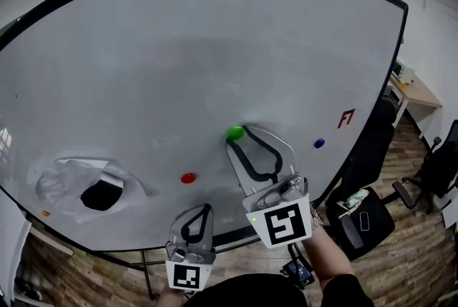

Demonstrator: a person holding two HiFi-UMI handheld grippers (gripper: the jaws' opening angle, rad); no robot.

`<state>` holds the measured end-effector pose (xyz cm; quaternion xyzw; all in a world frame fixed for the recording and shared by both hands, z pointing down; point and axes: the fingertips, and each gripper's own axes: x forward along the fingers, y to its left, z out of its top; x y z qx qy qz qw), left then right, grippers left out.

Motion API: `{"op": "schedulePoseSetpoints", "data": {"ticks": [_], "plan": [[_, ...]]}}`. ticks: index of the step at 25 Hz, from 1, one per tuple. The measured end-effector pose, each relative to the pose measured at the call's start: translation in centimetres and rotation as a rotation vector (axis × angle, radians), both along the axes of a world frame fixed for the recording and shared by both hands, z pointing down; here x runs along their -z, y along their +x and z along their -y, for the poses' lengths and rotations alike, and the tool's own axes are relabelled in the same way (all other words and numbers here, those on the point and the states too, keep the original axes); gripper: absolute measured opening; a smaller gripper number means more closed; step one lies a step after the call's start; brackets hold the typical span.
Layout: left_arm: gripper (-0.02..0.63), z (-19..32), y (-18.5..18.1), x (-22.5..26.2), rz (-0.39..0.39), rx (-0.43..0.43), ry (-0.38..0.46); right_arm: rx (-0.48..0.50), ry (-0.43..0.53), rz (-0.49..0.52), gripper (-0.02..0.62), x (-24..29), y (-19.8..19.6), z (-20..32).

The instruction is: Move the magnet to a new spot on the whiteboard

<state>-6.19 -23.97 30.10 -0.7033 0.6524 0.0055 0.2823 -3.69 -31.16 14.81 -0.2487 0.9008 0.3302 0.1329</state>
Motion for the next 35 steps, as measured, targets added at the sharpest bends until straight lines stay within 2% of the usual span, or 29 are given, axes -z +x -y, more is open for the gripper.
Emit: {"op": "schedulePoseSetpoints", "data": {"ticks": [4,23,27,35], "plan": [[0.000,0.0,-0.2,-0.2,-0.005,0.006,-0.002,0.001,-0.007,-0.021,0.150,-0.4,-0.4,0.0],[0.000,-1.3,-1.1,-1.1,-0.014,0.013,-0.023,-0.038,-0.026,-0.010,0.126,-0.5,-0.2,0.2],[0.000,-1.5,-1.1,-1.3,-0.022,-0.003,-0.026,-0.038,0.002,0.009,0.126,0.1,-0.1,-0.6],[0.000,-2.0,-0.9,-1.3,-0.019,-0.042,-0.027,-0.064,-0.038,-0.005,0.127,-0.7,0.2,-1.1]]}}
